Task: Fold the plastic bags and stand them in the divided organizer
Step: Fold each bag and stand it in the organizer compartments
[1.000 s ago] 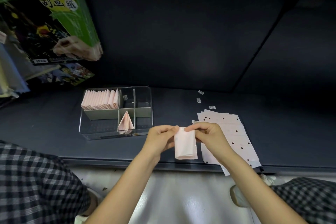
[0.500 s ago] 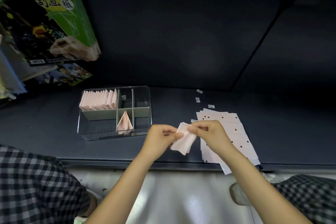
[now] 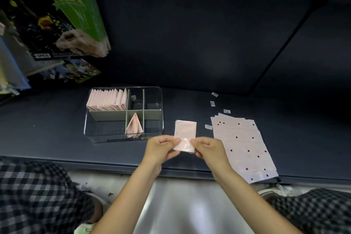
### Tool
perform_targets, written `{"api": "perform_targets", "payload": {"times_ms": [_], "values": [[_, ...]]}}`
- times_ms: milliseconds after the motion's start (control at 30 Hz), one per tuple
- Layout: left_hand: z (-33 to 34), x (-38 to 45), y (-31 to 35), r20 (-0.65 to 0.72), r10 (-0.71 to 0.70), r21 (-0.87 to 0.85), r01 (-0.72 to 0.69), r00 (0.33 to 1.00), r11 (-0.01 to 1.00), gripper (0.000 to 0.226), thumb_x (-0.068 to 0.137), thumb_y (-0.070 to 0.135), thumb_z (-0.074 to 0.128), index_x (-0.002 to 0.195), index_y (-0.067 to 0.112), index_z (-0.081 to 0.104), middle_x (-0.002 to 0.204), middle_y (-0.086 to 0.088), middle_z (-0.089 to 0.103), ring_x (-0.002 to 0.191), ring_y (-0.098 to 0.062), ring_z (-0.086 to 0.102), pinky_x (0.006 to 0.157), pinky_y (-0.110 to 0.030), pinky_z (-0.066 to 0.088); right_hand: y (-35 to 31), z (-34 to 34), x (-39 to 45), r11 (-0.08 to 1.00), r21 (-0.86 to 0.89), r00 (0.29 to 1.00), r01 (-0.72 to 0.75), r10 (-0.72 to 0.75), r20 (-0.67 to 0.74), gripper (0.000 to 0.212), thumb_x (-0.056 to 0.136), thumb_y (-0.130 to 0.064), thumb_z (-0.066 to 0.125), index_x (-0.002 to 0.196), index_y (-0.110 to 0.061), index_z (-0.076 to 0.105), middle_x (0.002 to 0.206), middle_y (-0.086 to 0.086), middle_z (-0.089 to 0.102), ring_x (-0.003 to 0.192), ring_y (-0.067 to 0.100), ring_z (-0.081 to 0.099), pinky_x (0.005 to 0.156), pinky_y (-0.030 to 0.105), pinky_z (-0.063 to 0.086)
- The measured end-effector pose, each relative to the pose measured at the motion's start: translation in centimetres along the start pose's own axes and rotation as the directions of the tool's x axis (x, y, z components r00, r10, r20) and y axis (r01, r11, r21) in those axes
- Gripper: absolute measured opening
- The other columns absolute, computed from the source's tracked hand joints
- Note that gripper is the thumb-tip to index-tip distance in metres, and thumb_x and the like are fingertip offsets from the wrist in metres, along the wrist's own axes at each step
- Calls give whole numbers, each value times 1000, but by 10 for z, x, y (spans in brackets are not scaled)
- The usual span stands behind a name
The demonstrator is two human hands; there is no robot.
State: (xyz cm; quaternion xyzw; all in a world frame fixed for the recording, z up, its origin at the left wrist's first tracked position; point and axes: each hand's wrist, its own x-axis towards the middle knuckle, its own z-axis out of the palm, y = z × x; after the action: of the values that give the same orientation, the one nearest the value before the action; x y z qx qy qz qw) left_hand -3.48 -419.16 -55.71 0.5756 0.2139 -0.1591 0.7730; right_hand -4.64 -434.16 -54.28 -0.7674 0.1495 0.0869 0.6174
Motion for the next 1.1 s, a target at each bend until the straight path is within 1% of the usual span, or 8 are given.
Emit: {"api": "perform_targets", "payload": {"times_ms": [167, 233, 300, 400, 700, 800, 967, 1100], "values": [[-9, 12, -9, -103, 72, -4, -73, 992, 997, 11, 83, 5, 68, 75, 12, 70, 67, 0, 72, 66, -13, 68, 55, -18, 54, 10, 27, 6, 999, -41, 998, 23, -25, -64, 19, 88, -13, 63, 71, -19, 70, 64, 4, 69, 58, 11, 62, 61, 20, 50], [-19, 24, -10, -136, 236, 264, -194, 962, 945, 5, 86, 18, 67, 83, 18, 71, 77, 2, 71, 77, -18, 66, 63, -27, 55, 9, 34, 14, 997, -64, 995, 31, -37, -96, 21, 88, -14, 63, 69, -22, 69, 64, 6, 70, 59, 13, 61, 64, 24, 51], [-35, 39, -9, -126, 421, 650, -245, 898, 719, 17, 89, 34, 61, 99, 24, 70, 93, 3, 66, 90, -18, 61, 77, -33, 52, 7, 40, 23, 997, -61, 993, 40, -47, -111, 20, 87, -14, 63, 70, -21, 69, 66, 6, 70, 57, 10, 60, 62, 20, 50], [-63, 64, 0, -88, 611, 913, -181, 787, 365, 29, 94, 39, 50, 113, 24, 65, 112, -5, 54, 107, -24, 46, 88, -38, 42, 6, 52, 31, 999, -31, 996, 39, -42, -82, 15, 87, -13, 63, 74, -19, 69, 66, 3, 71, 52, 3, 58, 55, 13, 47], [-114, 116, 17, 142, 489, 989, -103, 861, -106, 36, 98, 45, 32, 119, 31, 57, 112, -3, 46, 105, -24, 41, 84, -36, 33, 9, 82, 48, 997, -68, 999, 41, -40, 11, 16, 87, -13, 64, 74, -19, 69, 60, -6, 68, 52, 3, 58, 55, 14, 47], [-117, 120, 15, 144, 511, 989, -102, 847, -110, 37, 99, 45, 32, 114, 26, 60, 110, -4, 50, 104, -24, 44, 83, -36, 32, 9, 92, 55, 992, -113, 998, 56, -56, 3, 14, 87, -15, 65, 74, -21, 67, 58, -8, 67, 53, 3, 60, 61, 21, 49], [-123, 115, 6, 40, 613, 990, -117, 789, 85, 21, 94, 26, 49, 104, 14, 63, 107, -6, 56, 99, -27, 48, 79, -37, 33, -6, 126, 74, 941, -297, 983, 161, -181, -41, 19, 85, -18, 67, 69, -22, 55, 58, -7, 67, 55, 7, 66, 61, 20, 48], [-123, 111, 5, -40, 607, 932, -189, 794, 309, 18, 91, 11, 53, 103, 8, 66, 105, -10, 54, 94, -29, 52, 80, -41, 44, -18, 157, 88, 778, -587, 962, 222, -272, 3, 14, 87, -24, 60, 75, -18, 56, 75, 1, 71, 76, 23, 65, 70, 31, 49]]}}
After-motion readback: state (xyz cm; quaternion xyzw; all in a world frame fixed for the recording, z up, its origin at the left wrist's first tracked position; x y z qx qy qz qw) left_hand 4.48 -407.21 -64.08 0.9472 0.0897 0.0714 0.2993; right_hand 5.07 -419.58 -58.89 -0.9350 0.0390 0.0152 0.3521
